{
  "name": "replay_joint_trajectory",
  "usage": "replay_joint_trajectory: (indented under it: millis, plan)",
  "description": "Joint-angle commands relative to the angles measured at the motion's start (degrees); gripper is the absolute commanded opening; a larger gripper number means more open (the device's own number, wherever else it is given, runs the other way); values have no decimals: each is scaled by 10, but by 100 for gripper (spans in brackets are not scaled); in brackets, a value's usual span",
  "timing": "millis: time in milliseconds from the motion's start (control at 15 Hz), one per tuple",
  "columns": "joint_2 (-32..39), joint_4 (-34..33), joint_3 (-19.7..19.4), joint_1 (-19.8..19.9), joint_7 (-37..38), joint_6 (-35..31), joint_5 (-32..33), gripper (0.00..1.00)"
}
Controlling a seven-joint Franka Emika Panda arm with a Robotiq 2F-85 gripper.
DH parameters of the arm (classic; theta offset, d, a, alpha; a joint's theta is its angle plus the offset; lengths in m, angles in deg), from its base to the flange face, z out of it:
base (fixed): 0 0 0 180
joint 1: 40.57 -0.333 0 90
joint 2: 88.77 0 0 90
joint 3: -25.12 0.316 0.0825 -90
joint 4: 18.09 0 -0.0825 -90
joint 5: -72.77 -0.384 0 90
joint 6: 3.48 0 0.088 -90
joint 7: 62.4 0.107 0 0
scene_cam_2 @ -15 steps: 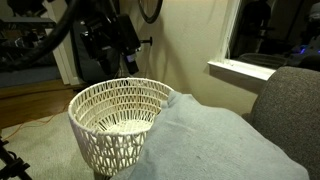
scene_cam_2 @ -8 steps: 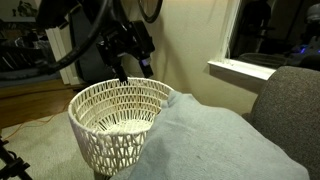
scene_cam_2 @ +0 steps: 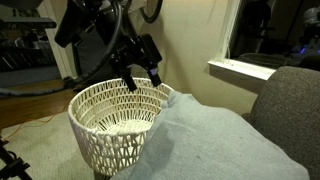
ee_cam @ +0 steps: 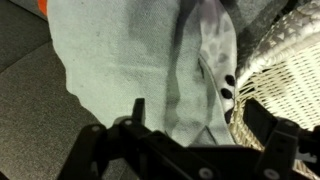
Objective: Pick up the grey fabric and place it in the basket.
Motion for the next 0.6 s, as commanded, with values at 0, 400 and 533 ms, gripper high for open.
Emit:
replay_joint_trajectory:
  millis: [0,400,533]
  plan:
    - [28,-22,-13,-7,65,2,56,100]
    - [66,-47,-31,-17,139,4,109,100]
    - [78,-55,-35,-20,165,6,126,100]
